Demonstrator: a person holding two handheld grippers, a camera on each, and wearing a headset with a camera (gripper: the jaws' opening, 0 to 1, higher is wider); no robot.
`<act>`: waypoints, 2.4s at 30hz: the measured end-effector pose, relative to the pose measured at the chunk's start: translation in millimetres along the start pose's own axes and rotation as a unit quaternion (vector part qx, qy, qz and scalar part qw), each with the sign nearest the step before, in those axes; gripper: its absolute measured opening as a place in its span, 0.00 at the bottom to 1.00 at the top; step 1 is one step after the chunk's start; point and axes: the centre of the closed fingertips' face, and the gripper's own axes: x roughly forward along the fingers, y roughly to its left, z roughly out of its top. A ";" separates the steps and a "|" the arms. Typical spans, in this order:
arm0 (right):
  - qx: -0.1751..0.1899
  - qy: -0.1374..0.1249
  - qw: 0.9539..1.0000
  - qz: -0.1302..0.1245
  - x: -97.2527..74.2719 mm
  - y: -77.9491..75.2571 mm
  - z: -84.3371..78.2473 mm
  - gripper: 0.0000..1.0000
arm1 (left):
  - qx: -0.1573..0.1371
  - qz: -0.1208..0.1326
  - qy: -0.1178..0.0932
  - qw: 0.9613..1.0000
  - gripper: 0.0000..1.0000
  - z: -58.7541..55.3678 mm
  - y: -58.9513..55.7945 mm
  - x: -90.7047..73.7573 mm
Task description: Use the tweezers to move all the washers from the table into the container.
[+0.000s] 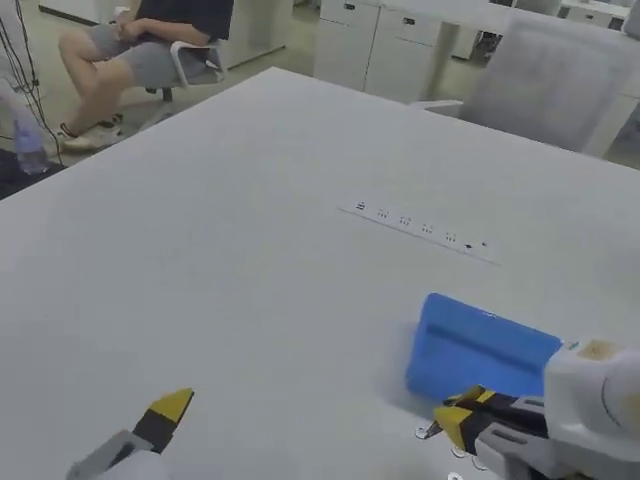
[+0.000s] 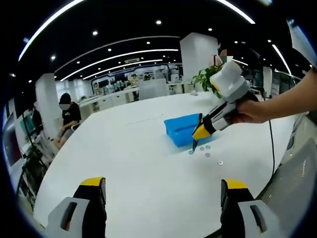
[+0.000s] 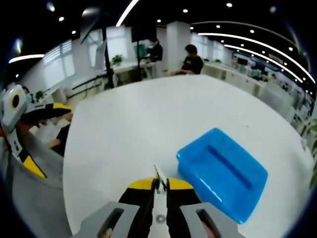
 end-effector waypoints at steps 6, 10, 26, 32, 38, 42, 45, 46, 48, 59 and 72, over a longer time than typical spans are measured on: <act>0.001 0.010 1.000 0.001 6.4 -3.3 -4.1 0.05 | 0.001 0.002 0.005 1.000 0.99 -2.0 0.2 0.8; -0.004 0.010 1.000 -0.002 5.5 -1.7 -3.9 0.04 | 0.004 -0.002 0.013 1.000 0.99 -4.6 -1.7 1.8; -0.013 -0.003 1.000 -0.021 -8.6 4.1 14.4 0.02 | 0.022 0.006 0.011 1.000 0.99 -4.1 0.2 0.2; -0.023 -0.039 0.998 -0.041 -29.9 -5.9 44.2 0.02 | 0.024 0.005 0.010 1.000 0.99 -3.6 -0.5 -0.2; -0.008 -0.075 0.994 -0.074 -39.1 -30.6 70.0 0.02 | 0.029 0.010 0.011 0.999 0.99 -4.1 0.9 -0.5; 0.002 -0.078 0.993 -0.089 -28.3 -46.1 72.4 0.02 | 0.034 0.011 0.013 0.999 0.99 -4.5 0.9 -0.4; 0.014 -0.077 0.993 -0.090 -14.4 -55.1 70.2 0.02 | 0.037 0.012 0.016 0.999 0.99 -5.5 1.1 -0.1; 0.018 -0.076 0.993 -0.090 -8.7 -58.2 68.8 0.02 | 0.038 0.013 0.017 0.999 0.99 -6.2 1.5 0.2; 0.025 -0.074 0.993 -0.091 -0.6 -64.8 66.6 0.02 | 0.038 0.014 0.020 0.999 0.99 -6.9 1.8 0.5; 0.087 -0.059 0.991 -0.086 34.1 -82.6 50.4 0.02 | 0.051 0.011 0.032 0.998 0.99 -11.7 -0.8 2.5; 0.102 -0.053 0.989 -0.088 41.9 -83.9 38.1 0.03 | 0.056 0.018 0.033 0.998 0.99 -11.4 1.4 1.8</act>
